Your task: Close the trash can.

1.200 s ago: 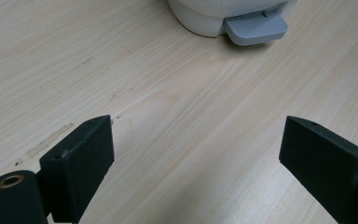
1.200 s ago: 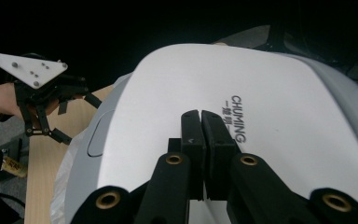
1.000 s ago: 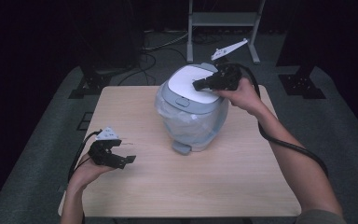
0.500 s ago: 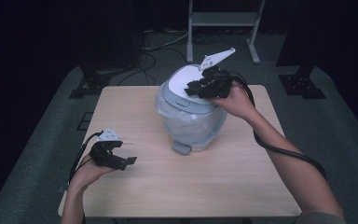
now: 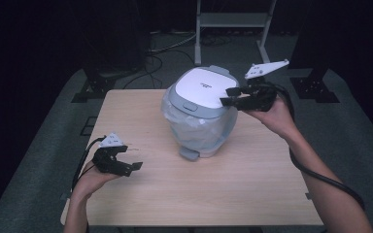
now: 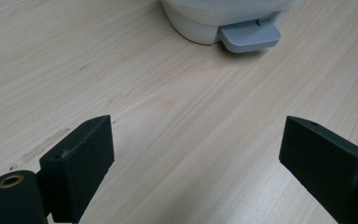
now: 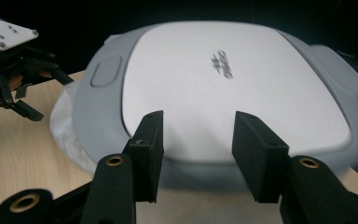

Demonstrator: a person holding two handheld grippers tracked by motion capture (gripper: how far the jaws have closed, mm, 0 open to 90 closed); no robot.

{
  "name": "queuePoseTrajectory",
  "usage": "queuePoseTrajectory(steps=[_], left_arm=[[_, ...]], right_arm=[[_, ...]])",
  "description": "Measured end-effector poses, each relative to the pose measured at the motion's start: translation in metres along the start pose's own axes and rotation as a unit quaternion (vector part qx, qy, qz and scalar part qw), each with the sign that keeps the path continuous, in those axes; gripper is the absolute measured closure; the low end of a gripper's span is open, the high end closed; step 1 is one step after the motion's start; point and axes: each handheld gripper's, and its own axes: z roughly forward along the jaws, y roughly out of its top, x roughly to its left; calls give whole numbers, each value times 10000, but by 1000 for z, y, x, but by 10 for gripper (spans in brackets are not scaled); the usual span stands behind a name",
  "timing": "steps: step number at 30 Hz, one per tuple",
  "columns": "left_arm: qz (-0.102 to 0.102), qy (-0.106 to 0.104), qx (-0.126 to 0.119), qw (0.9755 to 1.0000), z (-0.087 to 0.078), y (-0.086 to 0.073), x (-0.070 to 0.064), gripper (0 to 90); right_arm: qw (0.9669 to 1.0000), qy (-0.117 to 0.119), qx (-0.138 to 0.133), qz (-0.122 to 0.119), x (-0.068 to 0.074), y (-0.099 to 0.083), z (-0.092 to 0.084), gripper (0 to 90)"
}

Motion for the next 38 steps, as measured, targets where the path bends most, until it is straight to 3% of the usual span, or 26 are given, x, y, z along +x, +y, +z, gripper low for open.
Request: queuePoseTrajectory(steps=[6,15,25,38], left_arm=[[27,63,-29,10000,-1,0,-2,92],[16,135,-118,9998,1,-1,-2,92],[-3,182,-132,9997,2,-2,-1,92],[-8,208,-144,9997,0,-4,2,91]], right_arm=[[9993,-119,-130,326,-9,-27,-23,504],[9977,-256,-160,614,-17,-58,-41,465],[9955,-430,-67,840,-15,-99,-45,413],[9921,-432,109,1174,-4,-158,-41,382]])
